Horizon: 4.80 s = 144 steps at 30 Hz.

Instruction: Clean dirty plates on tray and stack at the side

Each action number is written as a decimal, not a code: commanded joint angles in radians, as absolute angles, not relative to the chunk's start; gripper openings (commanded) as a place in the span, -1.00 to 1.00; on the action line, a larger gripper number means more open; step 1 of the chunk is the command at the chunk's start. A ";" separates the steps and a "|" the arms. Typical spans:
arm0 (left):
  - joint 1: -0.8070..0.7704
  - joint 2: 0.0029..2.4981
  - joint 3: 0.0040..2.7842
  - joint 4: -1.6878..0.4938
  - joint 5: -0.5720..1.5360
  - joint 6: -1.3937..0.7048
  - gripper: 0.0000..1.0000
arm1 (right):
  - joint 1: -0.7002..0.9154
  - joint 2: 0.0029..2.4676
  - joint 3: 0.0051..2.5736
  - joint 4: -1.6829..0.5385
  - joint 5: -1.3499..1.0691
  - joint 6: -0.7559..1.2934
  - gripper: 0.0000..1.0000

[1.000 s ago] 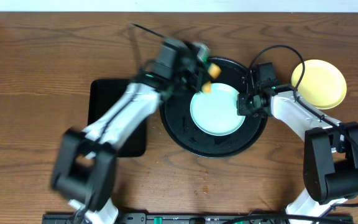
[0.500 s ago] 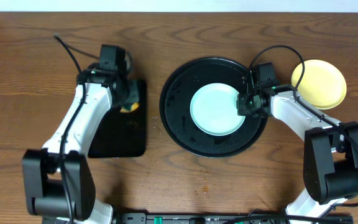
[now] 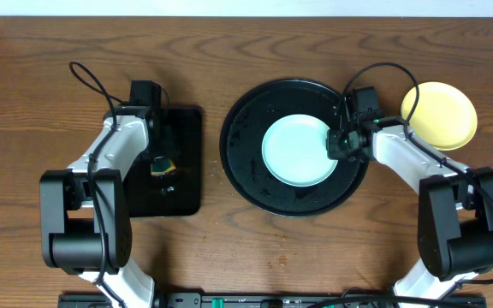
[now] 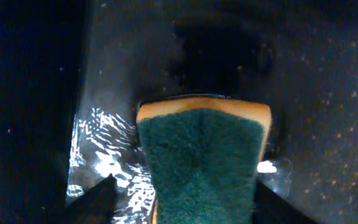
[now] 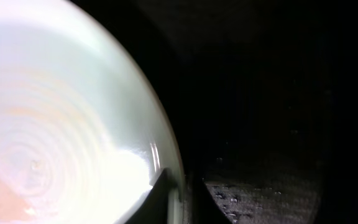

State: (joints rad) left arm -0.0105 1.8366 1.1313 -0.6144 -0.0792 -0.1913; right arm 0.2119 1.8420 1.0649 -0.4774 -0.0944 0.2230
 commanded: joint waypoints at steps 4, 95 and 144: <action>-0.010 1.837 1.130 -0.612 -0.098 -0.193 0.65 | 0.210 1.842 1.071 -0.444 -0.079 0.218 -0.98; -0.010 1.837 1.130 -0.612 -0.098 -0.193 0.83 | -0.565 1.837 1.200 -0.281 -0.252 0.178 0.15; -0.010 1.837 1.130 -0.612 -0.098 -0.193 0.83 | -0.130 1.747 1.409 -0.831 -0.408 -0.229 0.98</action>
